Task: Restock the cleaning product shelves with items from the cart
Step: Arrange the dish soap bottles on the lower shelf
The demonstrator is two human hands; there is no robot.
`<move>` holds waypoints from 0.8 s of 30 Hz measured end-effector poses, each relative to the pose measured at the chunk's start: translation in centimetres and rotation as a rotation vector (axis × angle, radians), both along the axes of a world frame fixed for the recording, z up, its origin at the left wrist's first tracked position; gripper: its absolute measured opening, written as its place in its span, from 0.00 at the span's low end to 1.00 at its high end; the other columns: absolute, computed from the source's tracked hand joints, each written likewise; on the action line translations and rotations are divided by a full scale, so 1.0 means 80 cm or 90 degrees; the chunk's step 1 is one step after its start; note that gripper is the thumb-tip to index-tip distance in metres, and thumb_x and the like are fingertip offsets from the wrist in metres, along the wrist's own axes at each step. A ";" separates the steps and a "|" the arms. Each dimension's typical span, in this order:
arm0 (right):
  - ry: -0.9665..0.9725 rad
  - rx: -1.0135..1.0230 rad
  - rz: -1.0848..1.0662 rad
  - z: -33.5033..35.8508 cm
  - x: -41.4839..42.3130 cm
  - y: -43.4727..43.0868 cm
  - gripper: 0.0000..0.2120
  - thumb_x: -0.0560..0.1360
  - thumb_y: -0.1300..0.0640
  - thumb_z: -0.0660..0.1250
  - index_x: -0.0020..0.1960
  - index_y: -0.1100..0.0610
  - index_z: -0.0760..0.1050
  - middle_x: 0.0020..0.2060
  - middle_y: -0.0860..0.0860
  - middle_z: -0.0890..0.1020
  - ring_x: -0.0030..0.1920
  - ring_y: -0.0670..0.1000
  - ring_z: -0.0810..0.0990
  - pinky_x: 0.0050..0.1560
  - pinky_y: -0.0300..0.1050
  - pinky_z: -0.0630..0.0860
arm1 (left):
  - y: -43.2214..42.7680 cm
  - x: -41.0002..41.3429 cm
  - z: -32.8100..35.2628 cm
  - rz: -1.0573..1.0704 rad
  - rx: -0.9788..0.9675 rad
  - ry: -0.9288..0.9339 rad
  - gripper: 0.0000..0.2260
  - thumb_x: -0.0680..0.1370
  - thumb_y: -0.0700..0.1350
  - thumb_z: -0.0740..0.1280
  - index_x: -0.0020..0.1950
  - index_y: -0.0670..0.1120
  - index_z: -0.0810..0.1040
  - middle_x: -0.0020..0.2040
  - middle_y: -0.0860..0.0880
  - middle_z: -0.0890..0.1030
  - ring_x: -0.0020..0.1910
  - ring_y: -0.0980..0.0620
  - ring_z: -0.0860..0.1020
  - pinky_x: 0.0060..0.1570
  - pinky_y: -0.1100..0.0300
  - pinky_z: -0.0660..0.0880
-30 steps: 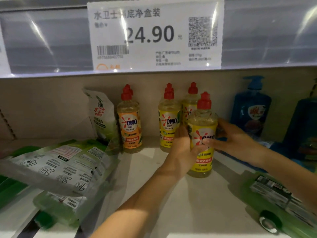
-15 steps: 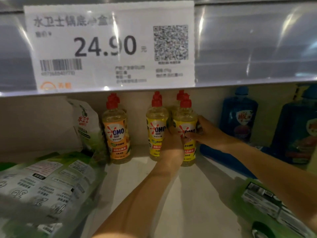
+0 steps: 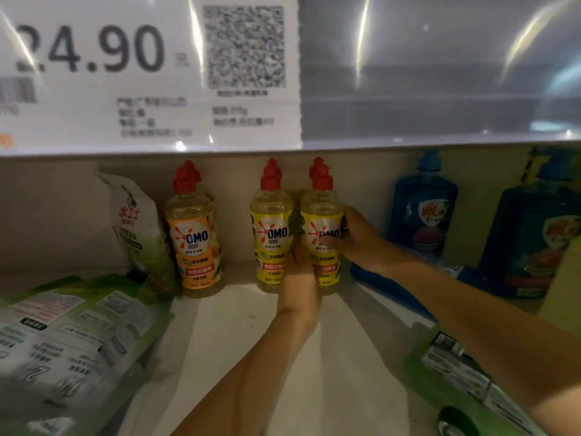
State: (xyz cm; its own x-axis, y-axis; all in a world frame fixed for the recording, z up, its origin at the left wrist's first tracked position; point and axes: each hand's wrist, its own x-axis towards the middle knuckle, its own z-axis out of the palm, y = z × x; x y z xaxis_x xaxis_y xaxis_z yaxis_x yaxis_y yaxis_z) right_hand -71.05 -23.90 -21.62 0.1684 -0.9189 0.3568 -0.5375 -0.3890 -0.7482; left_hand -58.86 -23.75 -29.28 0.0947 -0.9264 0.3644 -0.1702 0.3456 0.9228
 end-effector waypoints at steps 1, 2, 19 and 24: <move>0.004 0.000 -0.005 -0.001 0.001 0.000 0.22 0.75 0.60 0.71 0.65 0.63 0.69 0.61 0.57 0.78 0.60 0.51 0.78 0.62 0.52 0.76 | -0.002 -0.001 -0.007 0.005 0.022 0.051 0.11 0.83 0.44 0.58 0.62 0.54 0.75 0.58 0.51 0.81 0.56 0.52 0.80 0.58 0.51 0.77; 0.007 0.003 -0.009 -0.003 0.001 -0.003 0.23 0.75 0.59 0.71 0.66 0.62 0.68 0.61 0.55 0.78 0.61 0.50 0.77 0.62 0.51 0.75 | 0.000 0.003 -0.010 0.011 0.030 0.014 0.12 0.83 0.44 0.59 0.64 0.54 0.75 0.58 0.49 0.81 0.58 0.47 0.79 0.58 0.50 0.77; 0.265 0.085 -0.157 0.002 -0.057 0.097 0.30 0.70 0.54 0.76 0.68 0.56 0.69 0.55 0.47 0.72 0.58 0.49 0.71 0.56 0.39 0.70 | 0.032 0.037 -0.005 0.033 -0.074 -0.604 0.16 0.83 0.54 0.55 0.48 0.50 0.80 0.46 0.49 0.82 0.43 0.50 0.79 0.41 0.58 0.75; 0.499 0.051 -0.300 -0.013 -0.115 0.110 0.41 0.65 0.43 0.77 0.71 0.55 0.64 0.69 0.54 0.65 0.67 0.59 0.66 0.65 0.49 0.66 | 0.032 0.041 -0.012 -0.027 -0.175 -0.526 0.12 0.81 0.52 0.60 0.44 0.49 0.79 0.40 0.50 0.81 0.37 0.53 0.77 0.38 0.59 0.74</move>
